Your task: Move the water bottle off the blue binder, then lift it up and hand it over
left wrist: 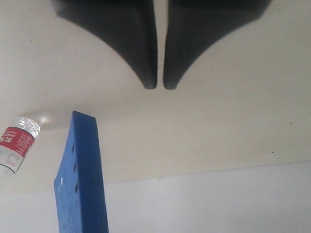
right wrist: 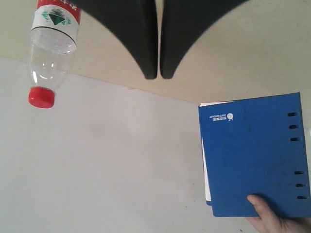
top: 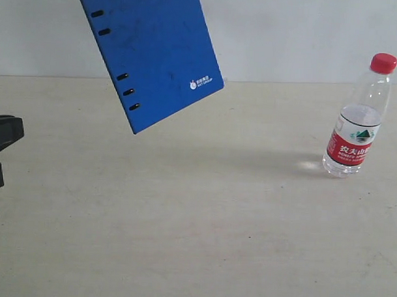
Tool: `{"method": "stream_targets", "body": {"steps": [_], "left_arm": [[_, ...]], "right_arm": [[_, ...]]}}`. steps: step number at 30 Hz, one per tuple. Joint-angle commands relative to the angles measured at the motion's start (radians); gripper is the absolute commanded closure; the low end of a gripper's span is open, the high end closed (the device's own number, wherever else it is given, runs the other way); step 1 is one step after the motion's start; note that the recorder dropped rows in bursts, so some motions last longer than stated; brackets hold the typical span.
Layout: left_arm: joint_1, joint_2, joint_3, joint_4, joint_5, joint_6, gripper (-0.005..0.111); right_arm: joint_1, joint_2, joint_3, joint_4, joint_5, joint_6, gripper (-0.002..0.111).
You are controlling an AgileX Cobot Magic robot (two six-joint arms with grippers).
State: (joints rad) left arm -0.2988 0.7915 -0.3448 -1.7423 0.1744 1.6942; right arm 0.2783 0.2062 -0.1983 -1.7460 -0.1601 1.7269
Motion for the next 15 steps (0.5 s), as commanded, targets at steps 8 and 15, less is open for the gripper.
{"method": "stream_targets", "body": {"steps": [8, 15], "left_arm": [[0.244, -0.065, 0.001, -0.002, 0.123, 0.007, 0.102], [0.225, -0.342, 0.001, -0.002, -0.055, 0.007, 0.102]], "right_arm": [[-0.001, -0.002, 0.002, 0.002, -0.08, 0.001, 0.109], [-0.001, -0.002, 0.002, 0.002, -0.082, 0.001, 0.109]]}}
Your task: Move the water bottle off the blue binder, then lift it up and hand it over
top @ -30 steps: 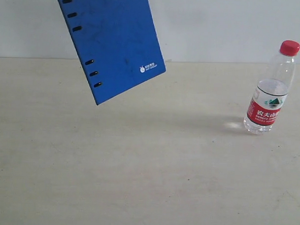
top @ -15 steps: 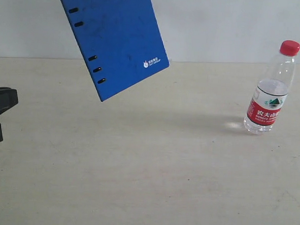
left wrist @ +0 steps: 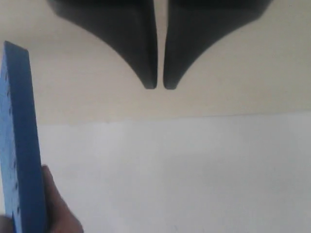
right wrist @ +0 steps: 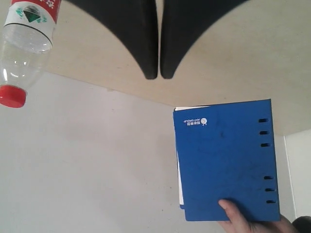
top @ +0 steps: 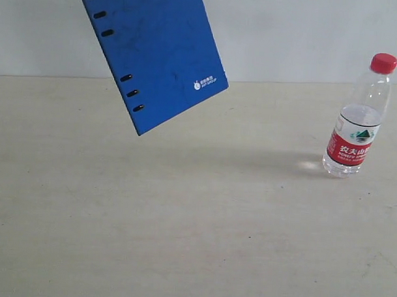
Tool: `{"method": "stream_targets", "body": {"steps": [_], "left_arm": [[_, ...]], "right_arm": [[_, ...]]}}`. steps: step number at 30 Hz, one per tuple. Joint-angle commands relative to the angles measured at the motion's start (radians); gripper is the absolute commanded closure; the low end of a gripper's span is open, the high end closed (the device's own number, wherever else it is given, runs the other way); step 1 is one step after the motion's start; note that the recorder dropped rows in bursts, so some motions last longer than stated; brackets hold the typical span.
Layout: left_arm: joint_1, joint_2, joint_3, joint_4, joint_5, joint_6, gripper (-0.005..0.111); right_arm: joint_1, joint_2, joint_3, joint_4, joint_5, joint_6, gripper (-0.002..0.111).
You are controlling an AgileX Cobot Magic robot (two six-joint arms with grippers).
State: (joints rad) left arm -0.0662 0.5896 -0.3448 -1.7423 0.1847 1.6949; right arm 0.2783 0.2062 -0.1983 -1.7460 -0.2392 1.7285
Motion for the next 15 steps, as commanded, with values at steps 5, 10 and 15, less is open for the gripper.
{"method": "stream_targets", "body": {"steps": [5, 10, 15], "left_arm": [[-0.007, -0.322, 0.001, -0.002, -0.058, 0.006, 0.102], [-0.007, -0.432, 0.005, -0.002, -0.055, 0.006, 0.102], [0.0, -0.455, 0.101, 0.129, -0.022, 0.006, 0.102]], "right_arm": [[-0.001, -0.002, 0.002, 0.002, -0.008, 0.0, 0.109], [-0.001, -0.002, 0.002, 0.002, -0.017, 0.0, 0.109], [-0.001, -0.002, 0.015, 0.002, -0.01, -0.003, 0.109]]}}
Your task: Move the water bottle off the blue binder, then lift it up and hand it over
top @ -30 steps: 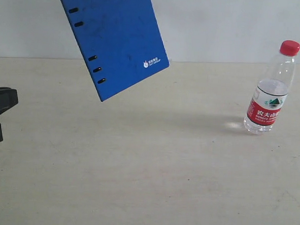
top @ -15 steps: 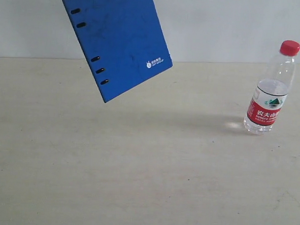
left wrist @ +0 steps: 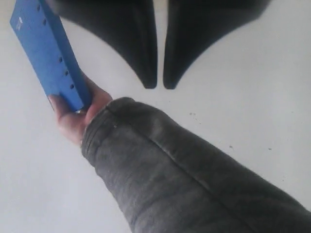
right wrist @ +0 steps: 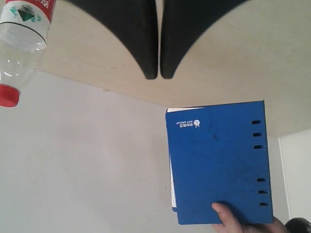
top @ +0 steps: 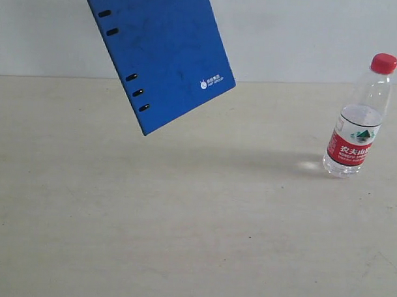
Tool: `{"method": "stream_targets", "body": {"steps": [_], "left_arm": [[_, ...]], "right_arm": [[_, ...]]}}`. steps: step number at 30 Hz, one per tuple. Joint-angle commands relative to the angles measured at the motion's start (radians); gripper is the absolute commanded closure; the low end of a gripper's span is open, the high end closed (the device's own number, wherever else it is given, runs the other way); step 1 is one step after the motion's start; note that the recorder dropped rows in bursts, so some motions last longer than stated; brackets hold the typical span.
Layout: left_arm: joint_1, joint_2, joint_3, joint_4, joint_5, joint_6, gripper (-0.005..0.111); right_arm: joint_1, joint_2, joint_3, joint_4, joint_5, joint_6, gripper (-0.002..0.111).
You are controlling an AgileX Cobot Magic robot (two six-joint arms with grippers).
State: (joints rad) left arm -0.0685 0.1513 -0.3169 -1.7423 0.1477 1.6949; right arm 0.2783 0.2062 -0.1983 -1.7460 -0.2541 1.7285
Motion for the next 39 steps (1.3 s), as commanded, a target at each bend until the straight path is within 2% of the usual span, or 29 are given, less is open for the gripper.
{"method": "stream_targets", "body": {"steps": [1, 4, 6, 8, 13, 36, 39], "left_arm": [[0.005, -0.011, 0.121, 0.244, 0.007, 0.006, 0.102], [0.007, -0.01, 0.235, 0.69, -0.011, 0.006, 0.102], [0.007, -0.01, 0.283, 0.86, -0.009, 0.006, 0.102], [0.007, -0.01, 0.317, 0.956, -0.009, 0.006, 0.102], [0.007, -0.01, 0.317, 0.911, 0.086, 0.006, 0.102], [0.007, -0.01, 0.317, 0.913, 0.084, 0.006, 0.102], [0.007, -0.01, 0.317, 0.865, 0.057, -0.072, 0.102]], "right_arm": [[-0.001, -0.002, 0.025, 0.002, 0.007, -0.003, 0.109], [-0.001, -0.002, 0.035, 0.002, 0.015, -0.003, 0.109], [-0.001, -0.002, 0.037, 0.002, 0.029, -0.003, 0.109], [-0.001, -0.002, 0.037, 0.002, 0.06, -0.003, 0.109], [-0.001, -0.002, 0.037, 0.002, 0.143, -0.003, 0.109], [-0.001, -0.002, 0.037, 0.002, 0.128, -0.001, 0.109], [-0.001, -0.002, 0.037, 0.002, 0.128, -0.001, 0.109]]}}
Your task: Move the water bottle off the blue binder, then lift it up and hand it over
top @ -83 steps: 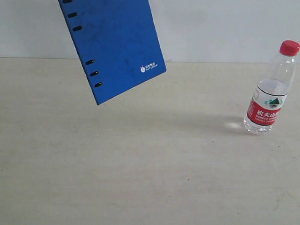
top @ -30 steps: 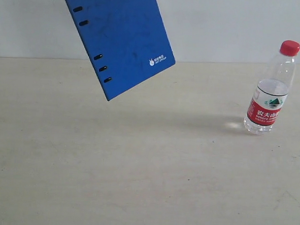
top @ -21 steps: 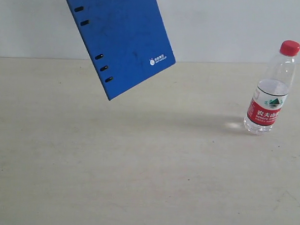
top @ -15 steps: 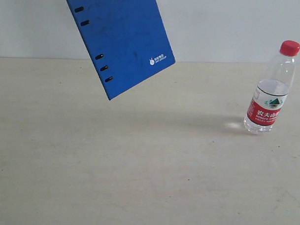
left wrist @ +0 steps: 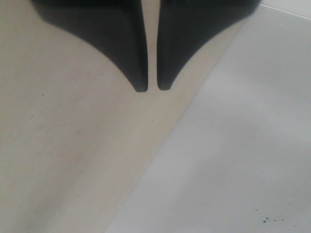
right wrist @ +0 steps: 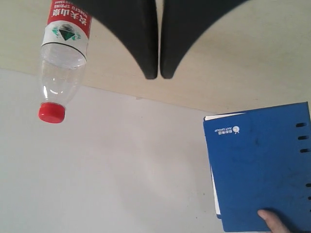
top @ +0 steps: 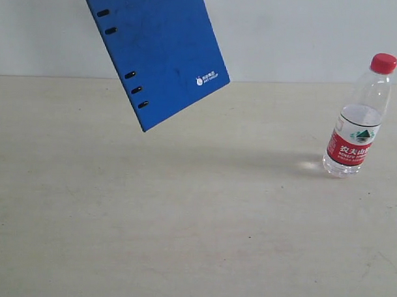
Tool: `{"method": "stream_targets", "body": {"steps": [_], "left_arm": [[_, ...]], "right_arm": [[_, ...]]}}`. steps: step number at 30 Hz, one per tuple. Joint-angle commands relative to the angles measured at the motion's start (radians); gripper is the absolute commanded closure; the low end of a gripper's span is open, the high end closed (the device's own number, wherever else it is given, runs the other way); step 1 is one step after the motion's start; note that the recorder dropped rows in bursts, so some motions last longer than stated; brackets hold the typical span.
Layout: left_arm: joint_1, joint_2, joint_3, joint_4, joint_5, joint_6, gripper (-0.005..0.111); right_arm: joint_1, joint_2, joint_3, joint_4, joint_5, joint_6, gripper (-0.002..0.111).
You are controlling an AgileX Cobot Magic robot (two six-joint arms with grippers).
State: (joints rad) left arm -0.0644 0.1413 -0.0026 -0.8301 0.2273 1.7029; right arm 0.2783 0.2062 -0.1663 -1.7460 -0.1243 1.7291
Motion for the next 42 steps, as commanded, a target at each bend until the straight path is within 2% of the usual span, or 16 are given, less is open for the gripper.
{"method": "stream_targets", "body": {"steps": [1, 4, 6, 10, 12, 16, 18, 20, 22, 25, 27, 31, 42], "left_arm": [[0.002, 0.0, 0.003, -0.065, -0.038, -0.179, 0.102], [0.002, 0.0, 0.003, 0.0, -0.103, -0.547, 0.102], [0.002, -0.002, 0.003, 0.159, -0.141, -0.85, 0.102], [0.002, -0.004, 0.002, 0.521, -0.18, -1.563, 0.102], [0.002, -0.004, 0.002, 0.608, -0.175, -1.736, 0.102], [0.002, -0.004, 0.002, 0.621, -0.178, -1.715, 0.102], [0.002, -0.004, 0.002, 0.629, -0.201, -1.594, 0.102], [0.002, -0.004, 0.003, 0.703, -0.181, -1.667, 0.102], [0.002, -0.004, 0.003, 0.755, -0.059, -1.823, 0.102], [0.002, -0.004, 0.003, 0.802, 0.015, -1.944, 0.102], [0.002, -0.004, 0.003, 0.806, 0.07, -1.944, 0.102], [0.002, -0.004, 0.003, 0.812, 0.053, -1.857, 0.102], [0.002, -0.004, 0.003, 0.805, 0.048, -1.855, 0.102]], "right_arm": [[-0.001, -0.002, 0.005, 0.002, -0.002, -0.001, 0.109], [-0.001, -0.002, 0.005, 0.002, -0.002, -0.001, 0.109], [-0.001, -0.002, 0.005, 0.002, -0.002, -0.001, 0.109], [-0.001, -0.002, 0.005, 0.002, -0.002, -0.001, 0.109], [-0.001, -0.002, 0.005, 0.002, -0.002, -0.001, 0.109], [-0.001, -0.002, 0.005, 0.002, -0.003, -0.001, 0.109], [-0.001, -0.002, 0.005, 0.002, -0.003, -0.001, 0.109], [-0.001, -0.002, 0.005, 0.002, -0.003, -0.001, 0.109], [-0.001, -0.002, 0.005, 0.002, -0.005, -0.001, 0.109], [-0.001, -0.002, 0.005, 0.002, -0.005, -0.001, 0.109], [-0.001, -0.002, 0.005, 0.002, -0.005, -0.001, 0.109], [-0.001, -0.002, 0.005, 0.002, -0.007, -0.001, 0.109], [-0.001, -0.002, 0.005, 0.002, -0.007, -0.001, 0.109]]}}
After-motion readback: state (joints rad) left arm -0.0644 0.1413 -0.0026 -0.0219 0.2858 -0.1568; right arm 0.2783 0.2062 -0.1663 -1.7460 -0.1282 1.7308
